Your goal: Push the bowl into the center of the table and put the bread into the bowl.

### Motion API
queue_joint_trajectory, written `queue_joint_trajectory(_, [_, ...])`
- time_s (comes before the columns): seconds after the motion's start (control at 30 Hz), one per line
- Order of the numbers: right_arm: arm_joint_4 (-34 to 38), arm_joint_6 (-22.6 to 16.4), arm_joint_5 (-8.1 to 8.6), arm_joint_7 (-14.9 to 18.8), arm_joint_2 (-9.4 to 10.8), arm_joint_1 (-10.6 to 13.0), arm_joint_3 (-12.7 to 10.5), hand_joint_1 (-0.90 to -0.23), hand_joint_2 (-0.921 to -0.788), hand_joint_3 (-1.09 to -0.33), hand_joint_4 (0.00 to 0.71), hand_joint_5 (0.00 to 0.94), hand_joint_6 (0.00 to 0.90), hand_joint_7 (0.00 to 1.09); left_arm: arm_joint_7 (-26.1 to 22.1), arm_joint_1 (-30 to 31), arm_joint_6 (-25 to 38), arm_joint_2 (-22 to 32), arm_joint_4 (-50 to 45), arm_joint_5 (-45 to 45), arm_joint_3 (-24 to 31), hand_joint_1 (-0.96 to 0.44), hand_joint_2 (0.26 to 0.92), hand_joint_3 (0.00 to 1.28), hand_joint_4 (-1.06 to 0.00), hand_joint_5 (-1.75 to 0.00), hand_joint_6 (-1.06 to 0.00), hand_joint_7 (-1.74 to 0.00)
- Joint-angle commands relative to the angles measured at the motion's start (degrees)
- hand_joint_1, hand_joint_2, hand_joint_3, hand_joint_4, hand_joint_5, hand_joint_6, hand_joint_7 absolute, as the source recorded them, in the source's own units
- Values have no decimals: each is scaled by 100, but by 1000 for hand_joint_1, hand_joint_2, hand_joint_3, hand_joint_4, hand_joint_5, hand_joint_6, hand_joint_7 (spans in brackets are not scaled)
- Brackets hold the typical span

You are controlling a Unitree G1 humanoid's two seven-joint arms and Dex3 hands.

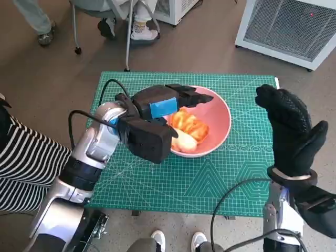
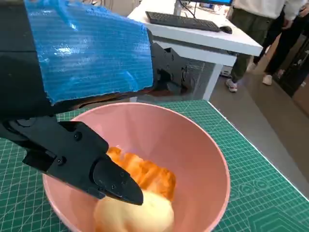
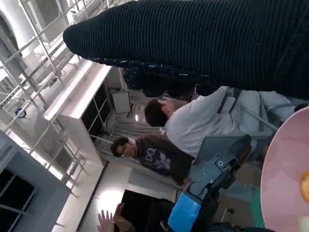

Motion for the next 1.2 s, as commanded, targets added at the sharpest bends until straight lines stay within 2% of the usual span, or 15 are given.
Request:
queue_joint_trajectory(0.03, [37,139,-80,-54,-39,-3,-3,-668,-921,-734,202,6,99,414,-193,-71,63,54,-30,-241,144,-419,791,3,-57,0,-177,0])
queue_joint_trajectory(0.27, [20,235,-84,-79,-74,-116,-16,-658,-921,-732,205,6,100,415,-397,-83,47,93,34,-675,426,-469,798,4,-34,0,-164,0])
queue_joint_trajectory(0.4, [-39,338,-105,-113,-115,-221,-21,-655,-921,-731,206,6,101,414,-478,-23,-68,15,105,-1263,797,-505,814,10,-22,0,-151,0])
queue_joint_trajectory(0.63, [-175,637,-116,-211,-235,-544,-22,-656,-921,-729,209,7,98,410,-276,266,-825,-655,456,-2748,1710,-585,887,29,-22,-1,-151,-4])
queue_joint_trajectory(0.87, [-168,848,-113,-254,-346,-887,-31,-648,-921,-727,212,6,100,407,-73,475,-1368,-1210,433,-3521,2172,-700,918,187,-26,-2,-176,-16])
queue_joint_trajectory(1.2, [291,672,-229,-150,-322,-1260,9,-659,-921,-714,192,0,114,405,211,1083,-1175,-1644,-456,-4005,2331,-682,921,398,-44,-9,-172,-26])
